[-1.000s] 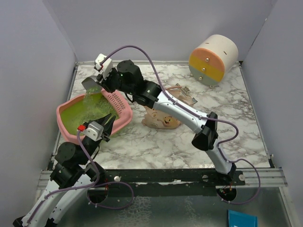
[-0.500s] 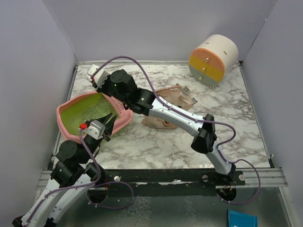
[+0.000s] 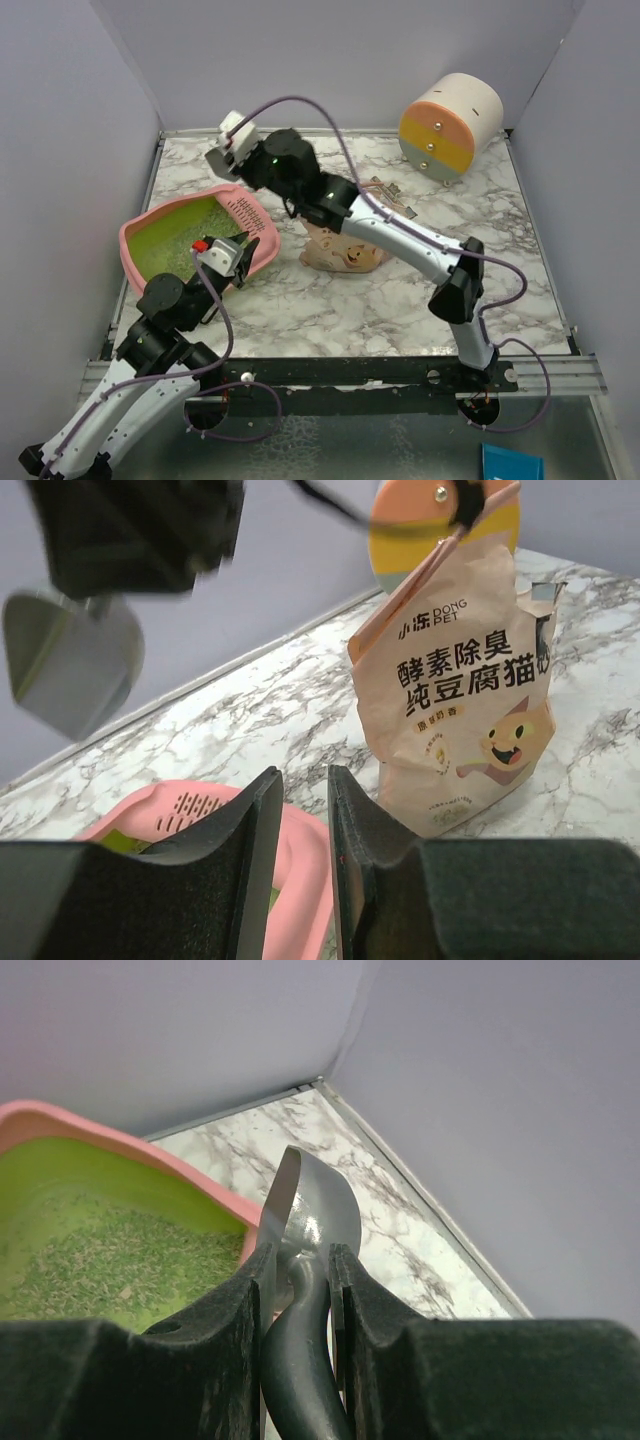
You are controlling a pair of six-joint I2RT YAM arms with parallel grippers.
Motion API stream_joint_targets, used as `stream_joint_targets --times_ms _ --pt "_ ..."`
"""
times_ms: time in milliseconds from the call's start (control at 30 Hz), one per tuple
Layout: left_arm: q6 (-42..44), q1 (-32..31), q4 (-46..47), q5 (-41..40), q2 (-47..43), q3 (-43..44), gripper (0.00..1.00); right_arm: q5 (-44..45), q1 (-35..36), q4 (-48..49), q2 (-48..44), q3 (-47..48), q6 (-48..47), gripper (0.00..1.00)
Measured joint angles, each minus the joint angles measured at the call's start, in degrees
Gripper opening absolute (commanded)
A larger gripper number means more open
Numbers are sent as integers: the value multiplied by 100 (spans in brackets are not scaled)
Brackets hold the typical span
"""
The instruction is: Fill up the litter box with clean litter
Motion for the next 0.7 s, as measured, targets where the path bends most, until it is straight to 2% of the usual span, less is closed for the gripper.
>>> stream_joint_targets --times_ms 133,300,333,433,467,567,700 --pt "101 0 240 177 612 105 30 -492 -876 -166 -796 -420 726 1" --pt "361 0 507 490 1344 328 35 -931 -2710 -302 -1834 -1016 1631 1" --pt "433 0 551 562 1552 435 42 -1019 -3261 -409 -2083 -1154 1821 1" --pt "669 2 726 767 2129 793 53 -1040 -4111 -809 -2542 -1421 2142 1" --pt "758 2 754 857 2369 949 60 -1051 -4374 -1014 -2730 -1530 2232 1" --pt "1025 2 793 1237 3156 1561 74 -1080 -4730 -1453 -3211 -1871 2389 1" --pt "1368 24 636 1939 4111 2516 80 -1139 -4841 -2039 -3829 -2376 2494 1"
